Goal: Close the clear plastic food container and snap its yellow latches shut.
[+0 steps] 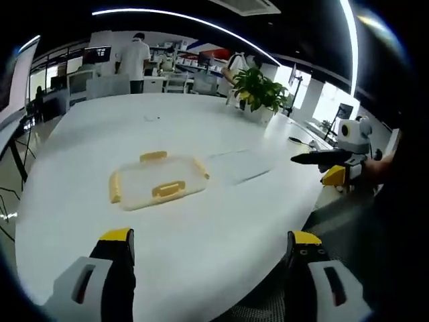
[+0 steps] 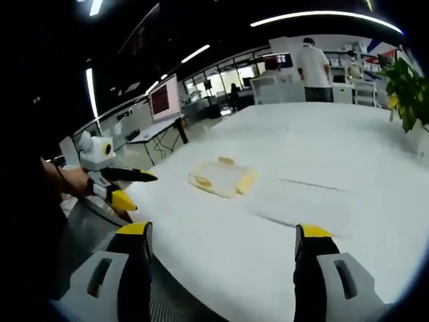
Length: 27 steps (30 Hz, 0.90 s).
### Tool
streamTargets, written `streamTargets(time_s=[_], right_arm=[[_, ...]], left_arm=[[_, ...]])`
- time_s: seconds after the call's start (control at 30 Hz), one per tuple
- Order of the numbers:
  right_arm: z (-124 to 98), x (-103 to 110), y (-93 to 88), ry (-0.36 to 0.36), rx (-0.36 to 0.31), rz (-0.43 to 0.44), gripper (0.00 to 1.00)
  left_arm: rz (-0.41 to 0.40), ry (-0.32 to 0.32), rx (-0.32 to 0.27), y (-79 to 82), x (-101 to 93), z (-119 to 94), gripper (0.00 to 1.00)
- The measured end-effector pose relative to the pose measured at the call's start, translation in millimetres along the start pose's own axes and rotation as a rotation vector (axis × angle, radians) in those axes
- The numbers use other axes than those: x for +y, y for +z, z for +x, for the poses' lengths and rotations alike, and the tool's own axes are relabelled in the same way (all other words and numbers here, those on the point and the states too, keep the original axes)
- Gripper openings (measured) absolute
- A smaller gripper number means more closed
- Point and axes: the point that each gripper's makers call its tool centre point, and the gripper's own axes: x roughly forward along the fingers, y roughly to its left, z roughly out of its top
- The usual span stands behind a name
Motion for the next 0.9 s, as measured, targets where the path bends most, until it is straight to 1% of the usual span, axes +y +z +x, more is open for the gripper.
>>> streamTargets(time_s=[0.07,0.17,0.27,0.33,0.5,0.57,0.67,0.77,0.9], right_arm=[[0,-3,4.2,-0.008,-0.009,-0.009,0.86],[4,-12,8.3,-0.021,-0.026,-0.006,0.85],[3,-18,8.2,-0.039,-0.031,0.018,0.83],[0,-19,9.4,-0.047,-0.038,0.018,0.82],[-1,-21,12.6,-0.053,-0.046,0.025,0.81],[0,-22,13.0,-0.056,-0.048,0.035,0.81],[0,-23,12.7,-0.058,-0.047,0.035,0.81],[0,-24,12.7,-0.061,-0.049,0.038,0.8],[0,-28,13.2,-0.069,-0.052,0.047,0.8]], left_arm=[[-0.005,-0.001,-0.002,4.5,-1.8,3,0.89],[-0.005,-0.031,-0.018,11.1,-9.8,9,0.87],[0.03,-0.064,-0.004,14.0,-17.7,19,0.87],[0.047,-0.068,-0.005,16.1,-18.5,24,0.87],[0.029,-0.08,-0.015,22.1,-18.6,33,0.86],[0.039,-0.084,-0.013,23.8,-18.8,35,0.86],[0.045,-0.087,-0.005,25.6,-17.9,37,0.85],[0.054,-0.09,-0.01,30.0,-18.1,38,0.85],[0.071,-0.1,-0.003,31.0,-20.2,41,0.85]])
